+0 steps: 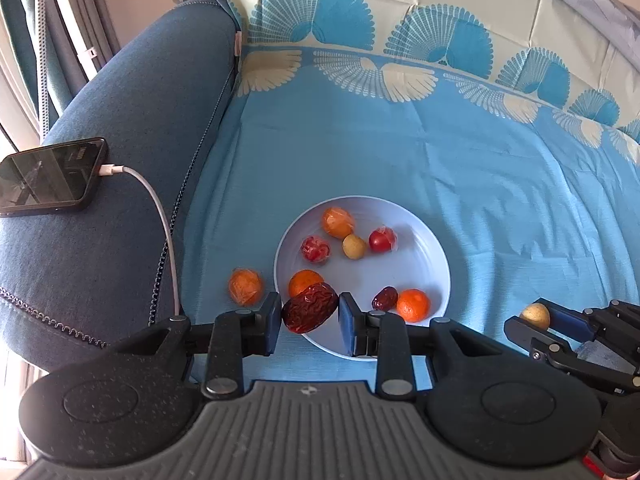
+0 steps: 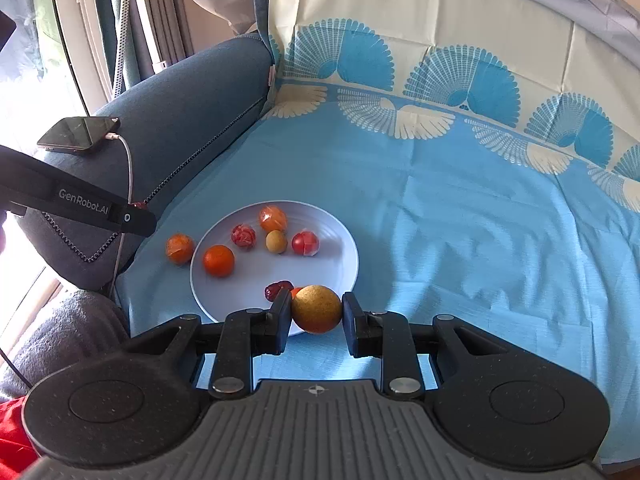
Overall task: Organize fruits
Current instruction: 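Carry the red date and tan fruit over the white plate with both tools, then open both tools to drop the date and tan fruit onto the plate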
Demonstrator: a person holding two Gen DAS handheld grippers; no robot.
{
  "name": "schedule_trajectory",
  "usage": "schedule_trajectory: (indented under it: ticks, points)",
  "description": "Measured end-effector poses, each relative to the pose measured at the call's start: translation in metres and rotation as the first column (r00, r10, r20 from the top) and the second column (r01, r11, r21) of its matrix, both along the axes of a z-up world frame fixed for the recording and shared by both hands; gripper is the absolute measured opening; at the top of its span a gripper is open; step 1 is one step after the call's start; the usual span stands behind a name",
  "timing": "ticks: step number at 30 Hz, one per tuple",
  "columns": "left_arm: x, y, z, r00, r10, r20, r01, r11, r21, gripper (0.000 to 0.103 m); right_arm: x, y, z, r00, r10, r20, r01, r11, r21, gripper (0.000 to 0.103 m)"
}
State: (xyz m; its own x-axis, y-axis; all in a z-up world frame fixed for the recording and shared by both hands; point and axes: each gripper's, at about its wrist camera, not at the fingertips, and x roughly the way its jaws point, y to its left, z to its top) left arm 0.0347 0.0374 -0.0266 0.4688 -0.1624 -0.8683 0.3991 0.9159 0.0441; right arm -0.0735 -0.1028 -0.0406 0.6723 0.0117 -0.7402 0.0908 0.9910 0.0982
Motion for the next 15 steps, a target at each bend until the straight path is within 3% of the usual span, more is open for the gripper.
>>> schedule_trajectory:
  ticks: [15]
  points:
    - [0.058,-0.038,-0.066,0.996,0.002,-0.085,0.005,0.997,0.079,0.034,0.071,-0.018,-0.048,0.997,0.040,-0.064,-0.040,0.999,0.001,0.028]
